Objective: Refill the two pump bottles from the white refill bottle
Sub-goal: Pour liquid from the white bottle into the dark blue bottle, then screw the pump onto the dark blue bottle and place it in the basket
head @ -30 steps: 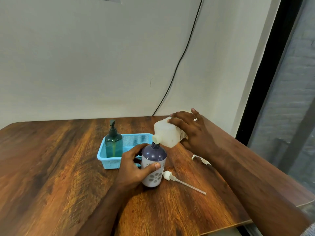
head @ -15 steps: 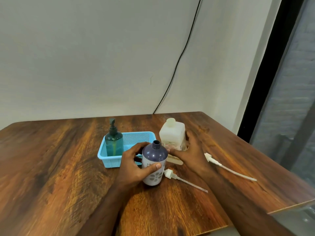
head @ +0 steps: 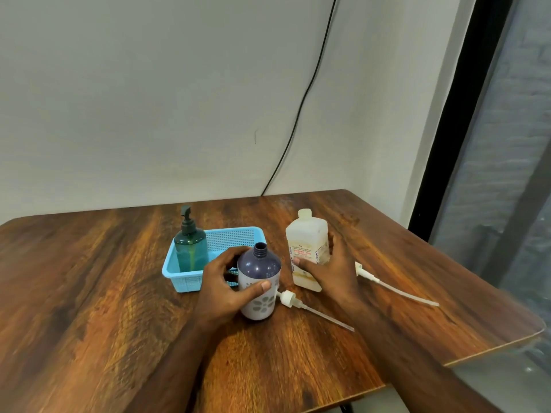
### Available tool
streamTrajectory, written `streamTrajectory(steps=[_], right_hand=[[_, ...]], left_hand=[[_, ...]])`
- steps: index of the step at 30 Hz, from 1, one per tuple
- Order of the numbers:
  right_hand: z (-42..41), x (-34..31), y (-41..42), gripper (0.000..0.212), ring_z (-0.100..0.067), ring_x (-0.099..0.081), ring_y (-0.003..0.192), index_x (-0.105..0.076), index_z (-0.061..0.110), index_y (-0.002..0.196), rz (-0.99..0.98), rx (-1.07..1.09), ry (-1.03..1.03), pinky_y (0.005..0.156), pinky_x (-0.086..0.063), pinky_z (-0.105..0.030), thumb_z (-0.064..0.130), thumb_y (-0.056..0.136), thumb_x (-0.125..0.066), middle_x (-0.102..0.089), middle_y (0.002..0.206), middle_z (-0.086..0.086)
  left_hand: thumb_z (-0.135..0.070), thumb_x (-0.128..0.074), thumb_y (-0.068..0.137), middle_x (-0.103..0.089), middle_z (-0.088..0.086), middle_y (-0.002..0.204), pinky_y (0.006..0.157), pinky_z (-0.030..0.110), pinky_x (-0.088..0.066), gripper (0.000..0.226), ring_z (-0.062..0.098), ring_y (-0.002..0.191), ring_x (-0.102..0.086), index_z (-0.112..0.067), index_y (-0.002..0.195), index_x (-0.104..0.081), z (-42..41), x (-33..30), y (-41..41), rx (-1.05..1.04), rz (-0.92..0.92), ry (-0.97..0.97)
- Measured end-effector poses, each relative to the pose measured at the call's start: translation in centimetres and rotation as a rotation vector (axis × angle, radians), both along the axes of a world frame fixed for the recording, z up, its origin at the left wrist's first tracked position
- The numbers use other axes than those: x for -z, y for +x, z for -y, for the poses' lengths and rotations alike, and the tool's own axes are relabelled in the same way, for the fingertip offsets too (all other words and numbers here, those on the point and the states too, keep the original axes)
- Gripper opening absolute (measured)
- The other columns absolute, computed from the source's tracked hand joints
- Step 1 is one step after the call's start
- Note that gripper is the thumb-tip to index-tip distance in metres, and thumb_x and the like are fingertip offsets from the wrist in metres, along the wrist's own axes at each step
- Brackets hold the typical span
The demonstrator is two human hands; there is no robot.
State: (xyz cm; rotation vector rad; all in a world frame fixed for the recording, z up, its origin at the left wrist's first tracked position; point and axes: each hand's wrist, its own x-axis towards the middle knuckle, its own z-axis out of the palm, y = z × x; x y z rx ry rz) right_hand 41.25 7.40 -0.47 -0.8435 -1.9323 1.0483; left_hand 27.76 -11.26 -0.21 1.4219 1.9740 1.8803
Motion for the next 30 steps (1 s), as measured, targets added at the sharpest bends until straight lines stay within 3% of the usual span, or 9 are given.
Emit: streamTrajectory(steps=[2,5,8,11,15,24,30], right_hand=[[0.2,0.1,0.1,0.098,-0.018,-0.048,0.135,-0.031,0.027,0.148,0.032,-0.003,-0.011,0.097,-0.048,-0.03,0.04,0.07,-0.089,-0.047,0.149,0.005],[1.1,0.0,0.8,0.108,-0.019,-0.042,0.137,-0.025,0.03,0.148,0.044,0.064,0.055,0.103,-0.049,-0.042,0.047,0.064,-0.09,-0.041,0.151,0.004],[3.0,-0.1,1.9,0.1,-0.022,-0.035,0.138,-0.029,0.026,0.146,0.039,0.25,0.274,0.107,-0.045,-0.046,0.04,0.069,-0.089,-0.036,0.149,0.0],[4.7,0.5,2.4,0.091,-0.02,-0.037,0.134,-0.031,0.025,0.142,-0.007,0.259,0.404,0.101,-0.049,-0.041,0.036,0.072,-0.088,-0.037,0.142,-0.001],[5.0,0.7,2.0,0.086,-0.017,-0.04,0.131,-0.031,0.025,0.142,-0.021,0.215,0.378,0.098,-0.051,-0.037,0.036,0.076,-0.085,-0.04,0.141,0.0],[2.0,0.3,0.4,0.093,-0.024,-0.039,0.141,-0.023,0.029,0.144,0.053,0.248,0.172,0.103,-0.05,-0.052,0.028,0.075,-0.086,-0.037,0.152,-0.001],[2.6,-0.1,1.0,0.096,-0.024,-0.035,0.142,-0.024,0.024,0.147,0.068,0.286,0.168,0.109,-0.045,-0.047,0.035,0.075,-0.086,-0.033,0.154,-0.002]], left_hand=[[-0.05,-0.083,0.056,-0.066,-0.027,0.11,0.078,0.012,-0.052,0.063,-0.001,0.103,-0.064,-0.038,0.113,-0.06,0.1,0.0,0.1,0.006,0.005,0.0],[-0.048,-0.084,0.057,-0.068,-0.021,0.109,0.077,0.016,-0.055,0.061,0.003,0.102,-0.066,-0.034,0.113,-0.062,0.1,-0.1,0.2,0.016,0.008,0.01],[-0.045,-0.084,0.059,-0.07,-0.018,0.108,0.077,0.016,-0.055,0.058,0.004,0.1,-0.067,-0.032,0.112,-0.063,0.1,-0.2,0.2,0.02,0.014,0.017],[-0.046,-0.084,0.06,-0.07,-0.016,0.108,0.078,0.018,-0.055,0.061,0.005,0.101,-0.067,-0.027,0.114,-0.064,0.0,-0.1,0.1,0.017,0.006,0.015],[-0.048,-0.083,0.06,-0.069,-0.018,0.109,0.079,0.021,-0.056,0.063,0.007,0.102,-0.066,-0.027,0.115,-0.063,0.0,0.1,0.0,0.013,-0.003,0.006],[-0.051,-0.083,0.057,-0.067,-0.022,0.111,0.08,0.019,-0.055,0.065,0.0,0.103,-0.064,-0.034,0.115,-0.061,0.0,0.2,-0.2,0.003,0.006,-0.019],[-0.047,-0.085,0.057,-0.068,-0.019,0.11,0.081,0.028,-0.057,0.062,0.003,0.102,-0.066,-0.033,0.113,-0.063,0.0,0.2,-0.1,0.009,0.01,-0.025]])
